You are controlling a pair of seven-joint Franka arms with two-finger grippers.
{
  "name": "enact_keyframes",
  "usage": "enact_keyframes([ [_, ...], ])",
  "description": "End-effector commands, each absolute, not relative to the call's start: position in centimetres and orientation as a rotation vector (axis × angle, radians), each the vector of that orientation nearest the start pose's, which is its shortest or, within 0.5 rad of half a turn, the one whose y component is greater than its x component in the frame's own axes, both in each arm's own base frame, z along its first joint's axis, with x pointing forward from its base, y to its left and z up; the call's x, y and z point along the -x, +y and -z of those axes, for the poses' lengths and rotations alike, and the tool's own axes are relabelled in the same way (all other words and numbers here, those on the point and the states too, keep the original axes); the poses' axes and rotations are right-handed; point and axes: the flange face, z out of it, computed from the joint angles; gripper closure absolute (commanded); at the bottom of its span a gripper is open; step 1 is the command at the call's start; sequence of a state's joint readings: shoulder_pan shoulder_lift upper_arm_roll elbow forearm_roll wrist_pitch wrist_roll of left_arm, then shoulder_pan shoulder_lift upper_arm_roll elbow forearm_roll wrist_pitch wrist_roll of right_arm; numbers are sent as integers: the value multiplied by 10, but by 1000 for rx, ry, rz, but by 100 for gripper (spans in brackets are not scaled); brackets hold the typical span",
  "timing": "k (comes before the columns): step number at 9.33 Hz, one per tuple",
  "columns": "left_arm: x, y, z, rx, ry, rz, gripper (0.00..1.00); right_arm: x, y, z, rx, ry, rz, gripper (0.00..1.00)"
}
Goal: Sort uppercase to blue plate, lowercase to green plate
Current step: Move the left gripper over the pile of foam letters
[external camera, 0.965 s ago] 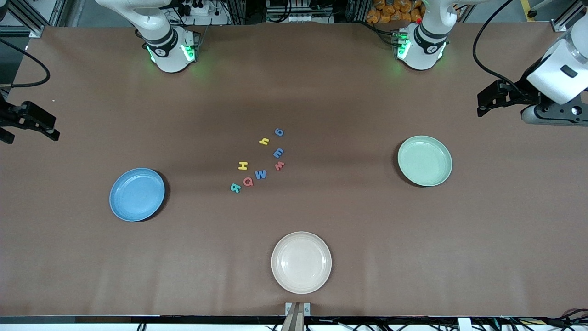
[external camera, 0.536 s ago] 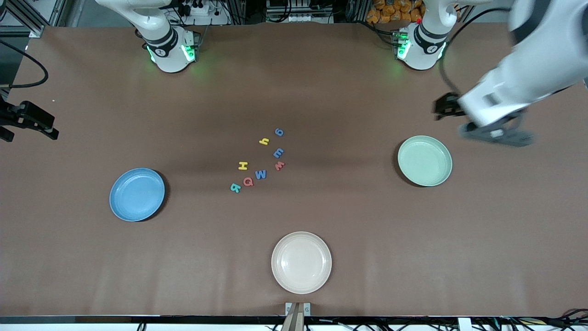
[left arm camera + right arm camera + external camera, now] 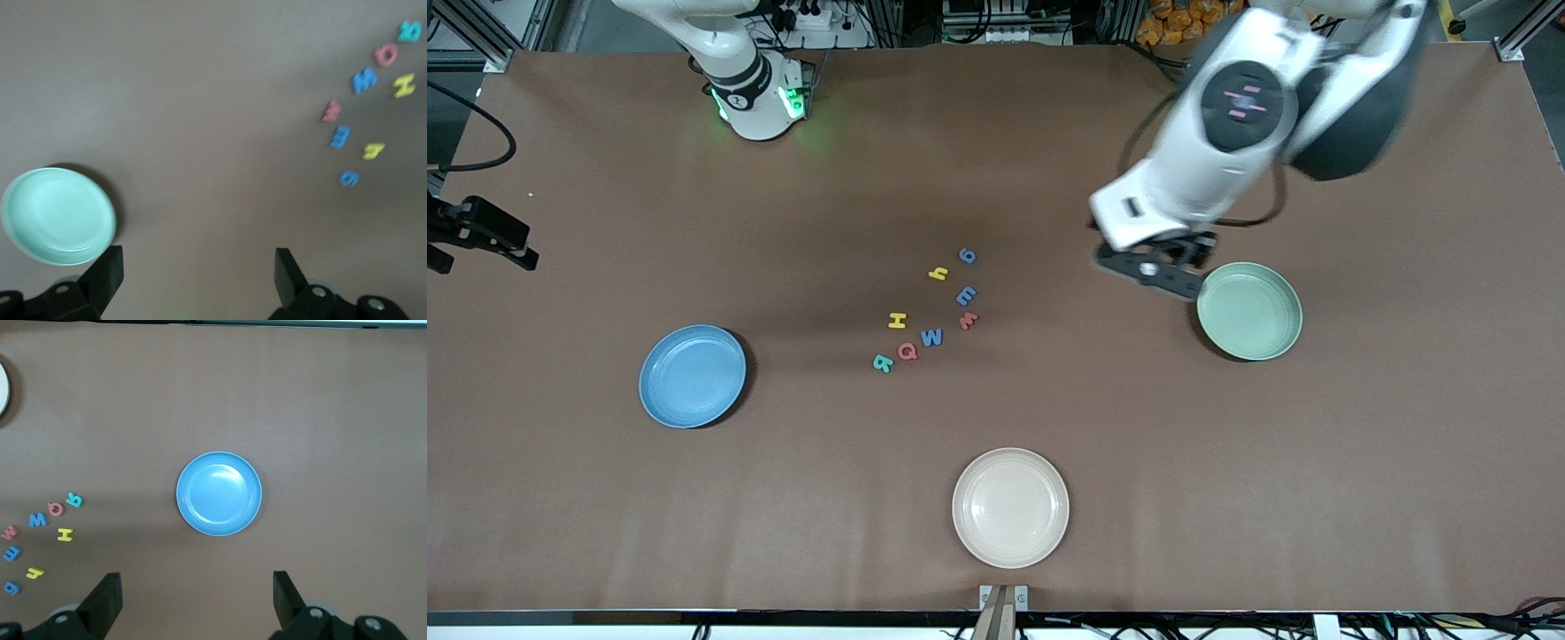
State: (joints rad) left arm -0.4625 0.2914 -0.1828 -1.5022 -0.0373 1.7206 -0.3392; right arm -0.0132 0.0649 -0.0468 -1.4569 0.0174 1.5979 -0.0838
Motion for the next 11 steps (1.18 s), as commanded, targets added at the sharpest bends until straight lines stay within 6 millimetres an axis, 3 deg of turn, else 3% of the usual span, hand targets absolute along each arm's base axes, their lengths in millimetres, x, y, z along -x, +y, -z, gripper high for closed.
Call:
enact_keyframes([
  [1,-516,-430,-450,3198,117,-156,0,-577,-37,-642,3106,-11,109,0],
  [2,-517,-449,-431,3231,-34,-121,0,-578,-37,-640,3106,-13,107,0],
  [4,-508,-481,-381,3230,-114,-143,0,-580,-40,-631,3108,-9,90,0],
  [6,-506,-510,-330,3239,-347,-127,0,-582,-40,-627,3108,-11,90,0],
  [8,-492,-534,-280,3139,-362,55,0,-584,-41,-622,3108,-8,88,0],
  [11,-490,-551,-231,3114,-346,203,0,-588,-42,-612,3113,-6,64,0],
])
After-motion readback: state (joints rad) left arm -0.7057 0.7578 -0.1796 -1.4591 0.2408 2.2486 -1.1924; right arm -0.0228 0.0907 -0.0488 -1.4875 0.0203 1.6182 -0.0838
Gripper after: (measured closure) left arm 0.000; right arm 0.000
